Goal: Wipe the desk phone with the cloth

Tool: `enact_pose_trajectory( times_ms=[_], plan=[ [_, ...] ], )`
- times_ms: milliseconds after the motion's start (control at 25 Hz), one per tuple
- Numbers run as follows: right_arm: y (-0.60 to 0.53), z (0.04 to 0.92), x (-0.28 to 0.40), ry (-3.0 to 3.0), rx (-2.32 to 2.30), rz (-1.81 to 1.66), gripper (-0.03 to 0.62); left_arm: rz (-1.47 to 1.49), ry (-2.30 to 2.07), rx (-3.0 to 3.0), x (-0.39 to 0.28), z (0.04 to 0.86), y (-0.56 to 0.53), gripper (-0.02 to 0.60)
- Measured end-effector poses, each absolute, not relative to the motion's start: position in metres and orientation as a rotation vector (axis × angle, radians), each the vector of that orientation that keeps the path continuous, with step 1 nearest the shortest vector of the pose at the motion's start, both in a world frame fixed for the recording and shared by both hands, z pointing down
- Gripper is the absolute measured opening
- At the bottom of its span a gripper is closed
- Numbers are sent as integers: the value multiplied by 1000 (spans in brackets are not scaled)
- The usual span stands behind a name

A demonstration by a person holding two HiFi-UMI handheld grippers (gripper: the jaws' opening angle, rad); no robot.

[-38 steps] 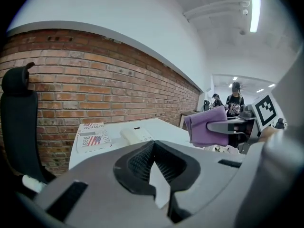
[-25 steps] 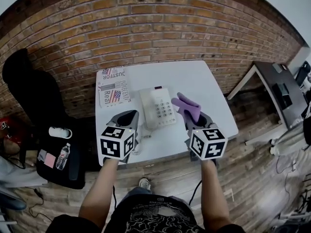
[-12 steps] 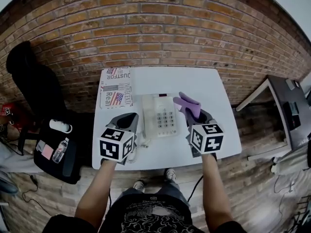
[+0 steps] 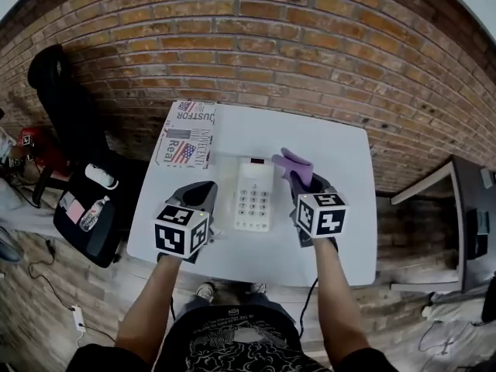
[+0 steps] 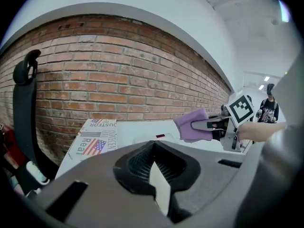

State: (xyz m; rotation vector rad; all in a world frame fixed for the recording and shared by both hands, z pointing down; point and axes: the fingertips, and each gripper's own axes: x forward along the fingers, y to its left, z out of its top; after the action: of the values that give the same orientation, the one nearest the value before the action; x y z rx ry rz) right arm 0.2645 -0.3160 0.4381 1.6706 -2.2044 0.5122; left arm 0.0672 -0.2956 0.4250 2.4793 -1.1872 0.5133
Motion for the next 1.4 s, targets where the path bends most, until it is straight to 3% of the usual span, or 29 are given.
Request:
enact_pose_trajectory(
  times_ms=[680,1400],
  plan=[
    [-359,500,257,-2358,1506,879,43,511,-1463,2291,62,443,-274,6],
    [-335,508,244,-2376,1463,916,43,515,-1500,2237,50,455,-246,6]
  ],
)
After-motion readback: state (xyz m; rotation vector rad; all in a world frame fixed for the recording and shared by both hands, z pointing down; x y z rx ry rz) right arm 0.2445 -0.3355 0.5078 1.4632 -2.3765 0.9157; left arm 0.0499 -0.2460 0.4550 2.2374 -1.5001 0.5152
